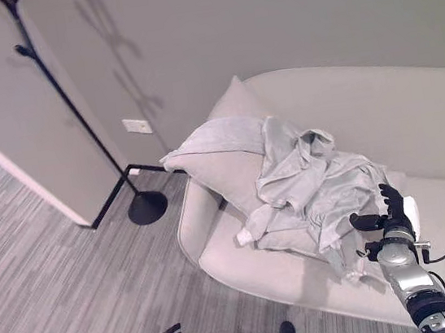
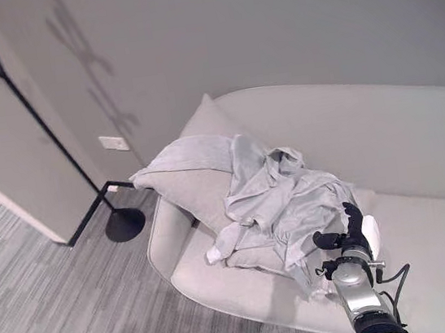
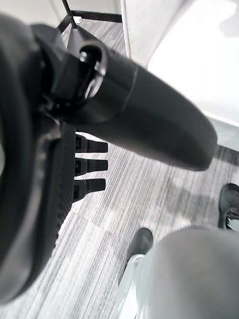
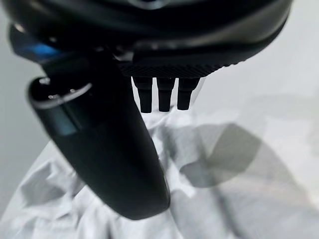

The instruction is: Hang the clothes on the sofa on the clothes rack.

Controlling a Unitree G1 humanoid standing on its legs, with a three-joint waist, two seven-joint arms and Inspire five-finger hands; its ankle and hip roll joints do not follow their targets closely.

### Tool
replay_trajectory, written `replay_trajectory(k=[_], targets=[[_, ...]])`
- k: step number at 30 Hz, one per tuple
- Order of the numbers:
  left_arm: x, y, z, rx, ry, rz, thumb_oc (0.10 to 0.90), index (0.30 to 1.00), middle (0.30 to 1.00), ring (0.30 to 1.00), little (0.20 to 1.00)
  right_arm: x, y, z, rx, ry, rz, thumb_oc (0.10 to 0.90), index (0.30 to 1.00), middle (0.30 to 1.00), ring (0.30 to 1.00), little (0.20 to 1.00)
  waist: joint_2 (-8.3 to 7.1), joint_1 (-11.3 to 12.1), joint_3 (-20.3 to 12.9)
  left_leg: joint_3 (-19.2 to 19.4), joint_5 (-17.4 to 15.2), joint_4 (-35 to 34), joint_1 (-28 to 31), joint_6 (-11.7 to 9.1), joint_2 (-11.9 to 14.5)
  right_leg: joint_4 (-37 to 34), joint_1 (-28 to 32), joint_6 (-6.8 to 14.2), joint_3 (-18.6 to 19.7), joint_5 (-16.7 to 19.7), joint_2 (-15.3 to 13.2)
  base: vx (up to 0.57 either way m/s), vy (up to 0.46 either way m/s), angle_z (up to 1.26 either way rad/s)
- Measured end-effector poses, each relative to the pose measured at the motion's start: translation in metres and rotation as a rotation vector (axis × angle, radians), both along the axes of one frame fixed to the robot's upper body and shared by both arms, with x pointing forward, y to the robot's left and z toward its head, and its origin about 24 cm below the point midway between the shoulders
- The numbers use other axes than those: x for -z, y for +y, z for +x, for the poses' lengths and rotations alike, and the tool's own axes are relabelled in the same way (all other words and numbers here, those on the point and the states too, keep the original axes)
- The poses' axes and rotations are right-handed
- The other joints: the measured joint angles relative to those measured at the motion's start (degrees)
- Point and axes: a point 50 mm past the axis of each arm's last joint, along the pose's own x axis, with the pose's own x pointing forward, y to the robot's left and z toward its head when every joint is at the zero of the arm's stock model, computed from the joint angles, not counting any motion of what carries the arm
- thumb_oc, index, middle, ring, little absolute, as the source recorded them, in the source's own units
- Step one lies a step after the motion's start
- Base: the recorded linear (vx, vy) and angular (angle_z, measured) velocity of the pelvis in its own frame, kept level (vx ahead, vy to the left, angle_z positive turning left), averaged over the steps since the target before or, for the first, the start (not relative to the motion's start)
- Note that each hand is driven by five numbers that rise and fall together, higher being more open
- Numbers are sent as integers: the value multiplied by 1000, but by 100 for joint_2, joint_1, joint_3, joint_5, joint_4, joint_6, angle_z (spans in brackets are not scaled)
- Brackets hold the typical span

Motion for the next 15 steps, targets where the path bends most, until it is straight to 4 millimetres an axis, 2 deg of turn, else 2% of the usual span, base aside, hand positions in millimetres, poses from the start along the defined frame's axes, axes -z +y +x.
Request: replay_trajectory(k=[1, 3, 4, 5, 6, 7, 8, 9, 10, 11, 13, 15], targets=[[-2, 1, 6, 65, -17, 16, 800, 900, 900, 900, 900, -1, -1, 0, 5, -10, 10, 800, 900, 900, 900, 900, -39, -6, 23, 11, -10, -18, -93, -14, 49, 0, -13, 2, -193, -16, 0, 2, -14, 85], [-4, 1, 11, 97, -37, 22, 800, 900, 900, 900, 900, -4, 0, 3, -1, -30, 15, 800, 900, 900, 900, 900, -37, 52, 37, 281, -6, -75, -214, -9, 102, -1, -26, -34, -407, -39, -19, 18, -3, 68], [-4, 2, 13, 101, -41, 23, 800, 900, 900, 900, 900, -6, 1, 4, -5, -42, 15, 800, 900, 900, 900, 900, -69, 37, 69, 502, -17, -23, -298, -9, 90, -3, -29, -37, -493, -41, -71, 35, 24, 69], [-5, 3, 14, 122, -40, 31, 800, 900, 900, 900, 900, -12, 0, 6, -7, -74, 15, 800, 900, 900, 900, 900, -52, -4, 119, 1100, -11, -44, -429, 90, 91, 0, -15, -28, -615, -36, -135, -8, 38, 55], [-5, 4, 15, 123, -43, 31, 800, 900, 900, 900, 900, -15, 1, 7, -9, -89, 15, 800, 900, 900, 900, 900, -84, 0, 148, 1310, -11, -57, -423, 114, 132, -1, -26, -6, -617, -20, -176, -16, 42, 50], [-5, 6, 14, 126, -39, 34, 800, 900, 900, 900, 900, -18, 1, 8, -12, -106, 13, 800, 900, 900, 900, 900, -63, -31, 175, 1725, 33, -53, -462, 93, 235, 8, -10, 21, -672, 2, -219, -18, 32, 71], [-5, 9, 13, 123, -30, 35, 800, 900, 900, 900, 900, -24, -2, 2, 1, -142, 12, 800, 900, 900, 900, 900, -97, -180, 246, 2933, 6, 59, -538, 34, 525, -3, 50, 57, -1000, 5, -434, 62, 29, 115], [-4, 8, 9, 125, -15, 34, 800, 900, 900, 900, 900, -32, -8, -7, 17, -184, 3, 800, 900, 900, 900, 900, -68, -307, 249, 3661, 123, 20, -553, 28, 701, 2, 67, 120, -1159, -6, -571, 61, 15, 115], [-3, 7, 7, 127, -10, 32, 800, 900, 900, 900, 900, -35, -9, -9, 18, -197, -5, 800, 900, 900, 900, 900, -5, -341, 238, 3773, 273, -62, -523, 33, 707, 9, 74, 190, -1159, 24, -582, 52, 9, 57], [-2, 6, 4, 130, 1, 32, 800, 900, 900, 900, 900, -38, -12, -10, 19, -207, -15, 800, 900, 900, 900, 900, 96, -328, 229, 3795, 581, -172, -469, -40, 662, 28, 75, 297, -1090, 73, -609, 55, 24, 5], [0, 11, -12, 95, 32, 34, 800, 900, 900, 900, 900, -31, -12, -16, 25, -178, -10, 800, 900, 900, 900, 900, 74, -264, 229, 3826, 560, -284, -294, 6, 471, 28, 156, 370, -933, 113, -755, 103, 25, 0], [0, 10, -14, 99, 31, 32, 800, 900, 900, 900, 900, -22, -10, -21, 24, -140, 7, 800, 900, 900, 900, 900, 65, -259, 194, 3829, 588, -321, -186, 29, 397, 29, 253, 440, -887, 147, -812, 63, 11, 6]])
